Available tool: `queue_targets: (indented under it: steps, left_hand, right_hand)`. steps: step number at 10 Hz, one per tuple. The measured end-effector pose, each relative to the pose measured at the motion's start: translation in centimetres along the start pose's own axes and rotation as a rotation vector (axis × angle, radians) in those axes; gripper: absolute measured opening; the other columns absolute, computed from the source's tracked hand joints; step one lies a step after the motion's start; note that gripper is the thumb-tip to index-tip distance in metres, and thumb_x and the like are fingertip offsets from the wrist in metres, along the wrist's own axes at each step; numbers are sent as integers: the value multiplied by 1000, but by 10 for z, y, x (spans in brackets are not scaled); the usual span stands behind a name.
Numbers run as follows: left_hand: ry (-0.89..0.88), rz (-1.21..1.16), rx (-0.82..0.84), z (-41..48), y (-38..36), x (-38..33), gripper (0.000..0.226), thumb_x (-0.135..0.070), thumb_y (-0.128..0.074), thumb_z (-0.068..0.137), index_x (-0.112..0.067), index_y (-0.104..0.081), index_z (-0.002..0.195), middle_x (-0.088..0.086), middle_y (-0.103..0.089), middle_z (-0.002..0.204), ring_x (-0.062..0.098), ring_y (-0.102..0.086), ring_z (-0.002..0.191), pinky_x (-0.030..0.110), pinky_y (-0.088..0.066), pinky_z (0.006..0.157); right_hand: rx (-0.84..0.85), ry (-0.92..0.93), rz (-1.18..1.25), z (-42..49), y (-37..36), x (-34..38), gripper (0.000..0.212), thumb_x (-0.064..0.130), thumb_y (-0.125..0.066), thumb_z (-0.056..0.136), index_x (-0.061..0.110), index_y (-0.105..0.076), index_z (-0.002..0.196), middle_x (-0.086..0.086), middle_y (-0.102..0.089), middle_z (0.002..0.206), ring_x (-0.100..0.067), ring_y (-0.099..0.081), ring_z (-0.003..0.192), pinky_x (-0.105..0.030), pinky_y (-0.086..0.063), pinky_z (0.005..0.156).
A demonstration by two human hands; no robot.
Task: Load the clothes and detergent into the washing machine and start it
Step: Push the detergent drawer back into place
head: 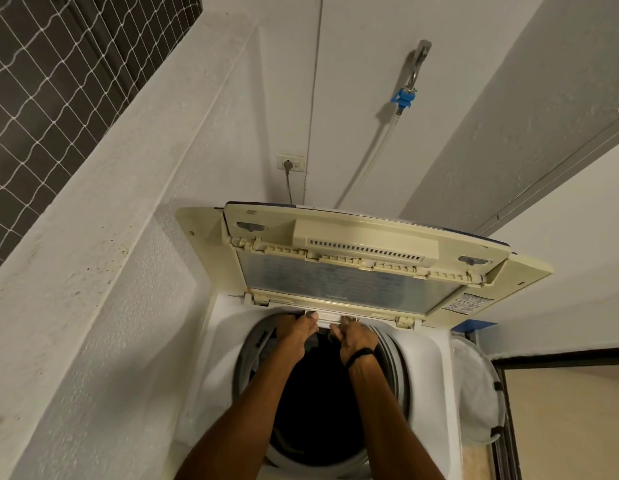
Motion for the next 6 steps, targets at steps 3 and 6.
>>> queue_targets:
  steps: [3,6]
  left_hand:
    - [-40,158,-9,4,-1,-4,38,-15,-63,93,10,-57,122,23,-63,124,28,-64,101,35,-52,90]
    - [-121,168,-56,4,3,-6,45,-13,-74,84,11,-59,119,21,-67,117,30,-71,97,21,-55,52]
  right_hand:
    - [-5,-16,-81,-4,0,9,16,-8,-54,88,-7,-64,100,-22,-70,98,-23,-64,62,-26,-53,47]
    - [107,-31,-89,-6,7,16,40,-2,-43,98,-4,-40,138,-21,-52,135,-20,-60,77,-22,-59,53]
Point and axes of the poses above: each hand's wrist, its own z-axis towards the middle knuckle, its own y-axis out of the back of the hand, x = y × z, the point moved 3 cm from there along z, towards the middle knuckle
